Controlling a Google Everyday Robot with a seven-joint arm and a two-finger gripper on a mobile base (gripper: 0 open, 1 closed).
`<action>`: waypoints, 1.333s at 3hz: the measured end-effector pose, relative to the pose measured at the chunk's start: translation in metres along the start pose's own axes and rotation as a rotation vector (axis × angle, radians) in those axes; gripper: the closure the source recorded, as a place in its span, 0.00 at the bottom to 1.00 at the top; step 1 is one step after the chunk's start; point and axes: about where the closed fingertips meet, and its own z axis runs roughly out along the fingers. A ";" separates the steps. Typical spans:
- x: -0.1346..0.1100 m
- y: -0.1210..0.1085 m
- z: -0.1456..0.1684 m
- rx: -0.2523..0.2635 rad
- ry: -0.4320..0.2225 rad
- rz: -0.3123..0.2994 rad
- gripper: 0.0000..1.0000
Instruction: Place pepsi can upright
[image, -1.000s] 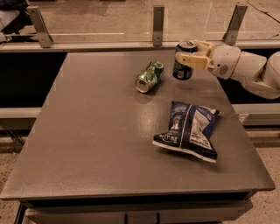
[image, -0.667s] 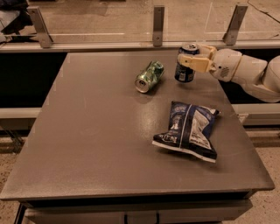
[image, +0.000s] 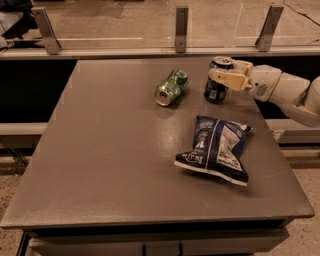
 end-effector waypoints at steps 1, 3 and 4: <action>0.000 0.001 -0.004 0.001 0.030 -0.020 0.00; -0.036 0.006 -0.031 0.030 0.073 -0.145 0.00; -0.053 0.013 -0.046 0.021 0.027 -0.220 0.00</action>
Offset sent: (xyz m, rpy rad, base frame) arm -0.0192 -0.0301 0.0348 -0.1714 -0.0682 -0.0381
